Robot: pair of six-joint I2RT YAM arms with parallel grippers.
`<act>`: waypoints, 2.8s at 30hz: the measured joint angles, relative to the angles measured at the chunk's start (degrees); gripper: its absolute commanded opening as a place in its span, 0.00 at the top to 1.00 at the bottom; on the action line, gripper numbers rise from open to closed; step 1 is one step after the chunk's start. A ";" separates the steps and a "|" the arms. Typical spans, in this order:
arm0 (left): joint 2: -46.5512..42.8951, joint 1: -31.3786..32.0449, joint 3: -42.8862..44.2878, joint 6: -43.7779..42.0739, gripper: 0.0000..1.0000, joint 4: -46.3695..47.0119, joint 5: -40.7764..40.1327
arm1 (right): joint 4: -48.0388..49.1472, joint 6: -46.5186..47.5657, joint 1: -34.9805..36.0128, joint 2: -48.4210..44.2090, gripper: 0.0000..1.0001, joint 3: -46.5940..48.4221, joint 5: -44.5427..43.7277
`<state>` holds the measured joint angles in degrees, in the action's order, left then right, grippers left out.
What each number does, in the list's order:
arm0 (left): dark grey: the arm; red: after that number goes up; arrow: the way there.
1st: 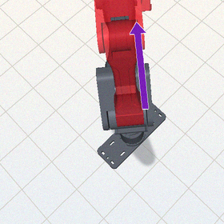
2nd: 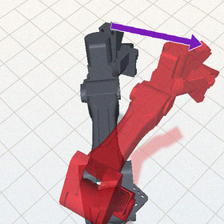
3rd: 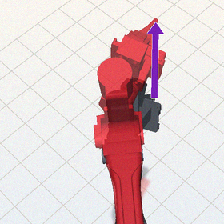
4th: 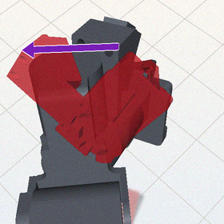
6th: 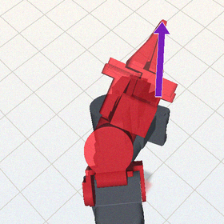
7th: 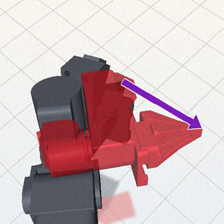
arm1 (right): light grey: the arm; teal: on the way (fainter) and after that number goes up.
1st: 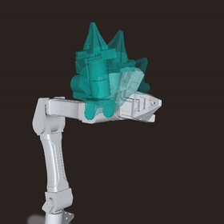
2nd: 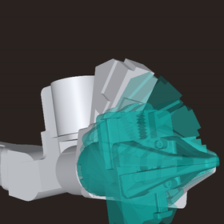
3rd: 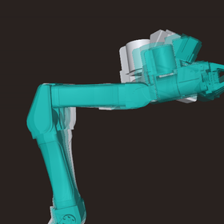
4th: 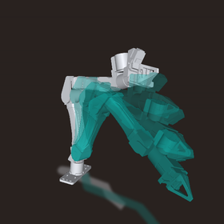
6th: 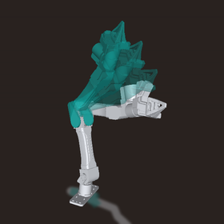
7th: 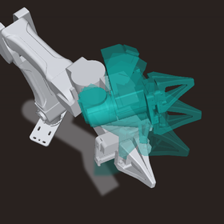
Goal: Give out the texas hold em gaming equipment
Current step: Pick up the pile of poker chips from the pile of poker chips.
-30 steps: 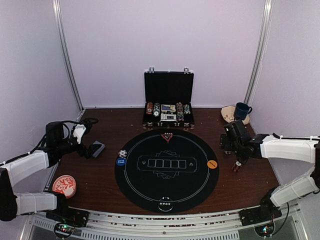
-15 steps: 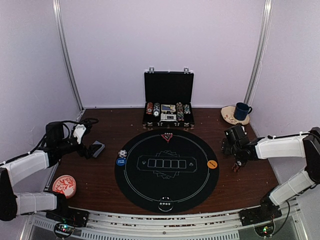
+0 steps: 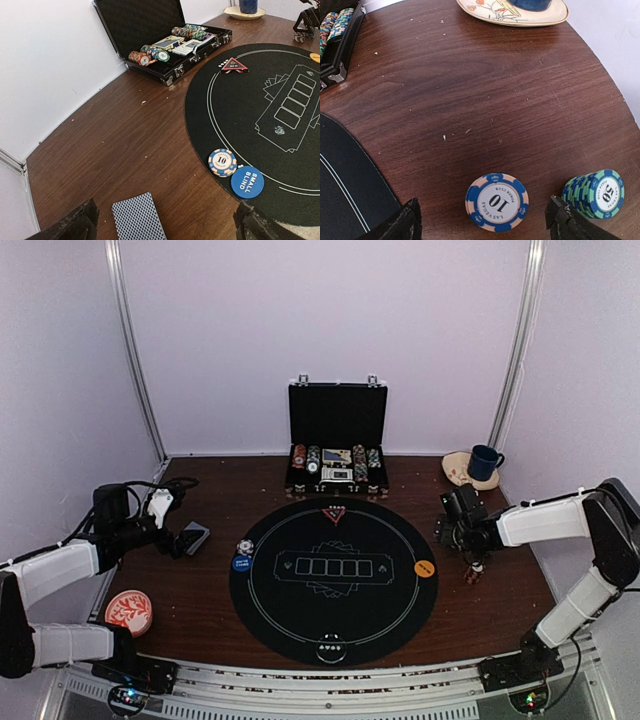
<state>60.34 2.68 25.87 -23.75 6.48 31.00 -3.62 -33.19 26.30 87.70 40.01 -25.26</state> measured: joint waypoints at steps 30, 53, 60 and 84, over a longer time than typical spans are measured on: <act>0.52 0.00 0.00 -0.02 0.02 0.02 0.09 | 0.48 -0.04 -1.88 4.59 0.29 2.51 -0.28; 1.18 0.00 0.00 -0.02 0.02 0.42 0.09 | 0.83 -0.04 -2.05 5.33 0.45 2.51 -0.26; 1.18 0.00 0.00 -0.02 0.02 0.44 0.09 | 0.85 -0.04 -2.23 5.33 0.47 2.51 -0.28; 1.18 0.00 0.00 -0.02 0.02 0.55 0.09 | 0.76 -0.04 -2.23 5.27 0.71 2.51 -0.57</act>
<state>61.52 2.68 25.87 -23.77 7.03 31.09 -2.85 -33.23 24.08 92.97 42.52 -25.82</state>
